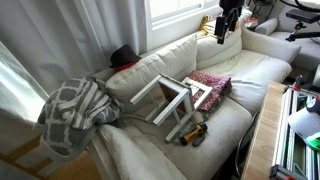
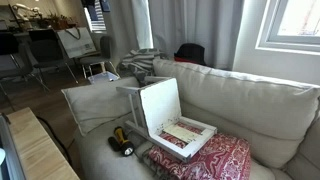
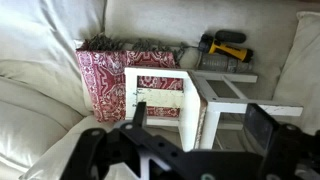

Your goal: Lift the lying chair on the sofa to make it stand on its legs on the sofa seat

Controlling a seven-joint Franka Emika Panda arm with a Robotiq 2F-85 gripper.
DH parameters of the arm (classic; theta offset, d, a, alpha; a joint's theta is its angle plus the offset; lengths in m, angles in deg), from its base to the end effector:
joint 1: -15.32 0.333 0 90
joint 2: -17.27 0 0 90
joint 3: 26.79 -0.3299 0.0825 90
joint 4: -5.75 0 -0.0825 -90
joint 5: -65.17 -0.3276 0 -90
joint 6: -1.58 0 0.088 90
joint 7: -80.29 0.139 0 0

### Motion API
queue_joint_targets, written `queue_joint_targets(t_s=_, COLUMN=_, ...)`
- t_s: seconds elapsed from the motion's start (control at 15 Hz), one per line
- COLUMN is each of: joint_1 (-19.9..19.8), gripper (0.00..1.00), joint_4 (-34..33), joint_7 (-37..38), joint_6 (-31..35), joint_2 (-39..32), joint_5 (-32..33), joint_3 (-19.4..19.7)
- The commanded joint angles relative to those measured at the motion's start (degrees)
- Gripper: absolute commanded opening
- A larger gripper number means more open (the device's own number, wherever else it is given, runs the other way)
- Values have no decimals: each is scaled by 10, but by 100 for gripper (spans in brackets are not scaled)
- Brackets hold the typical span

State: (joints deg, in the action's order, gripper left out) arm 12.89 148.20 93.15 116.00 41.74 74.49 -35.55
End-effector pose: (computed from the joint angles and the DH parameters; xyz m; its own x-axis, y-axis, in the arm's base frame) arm 0.3458 0.0259 0.4426 0.9978 -0.0601 -0.0279 -0.0527 -0.9749 0.2163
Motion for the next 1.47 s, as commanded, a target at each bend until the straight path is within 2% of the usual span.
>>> queue_joint_targets(t_s=0.0, joint_1=11, gripper=100, joint_4=-1, joint_7=4, joint_6=-2, joint_2=-1, joint_5=4, joint_3=10)
queue_joint_targets(t_s=0.53, joint_1=11, gripper=100, joint_4=-1, joint_7=4, joint_6=-2, joint_2=-1, joint_5=4, joint_3=10)
queue_joint_targets(t_s=0.67, joint_1=5, gripper=100, joint_4=-24, joint_7=-7, joint_6=-11, joint_2=-46, joint_5=-8, joint_3=23)
queue_joint_targets(t_s=1.07, joint_1=4, gripper=100, joint_4=-99, joint_7=-242, joint_6=61, joint_2=-218, joint_5=-113, joint_3=126)
queue_joint_targets(t_s=1.2, joint_1=-6, gripper=100, joint_4=-136, joint_7=-317, joint_6=64, joint_2=-283, joint_5=-164, joint_3=144)
queue_joint_targets(t_s=1.4, joint_1=-35, gripper=100, joint_4=-184, joint_7=-380, joint_6=87, joint_2=-363, joint_5=-245, joint_3=148)
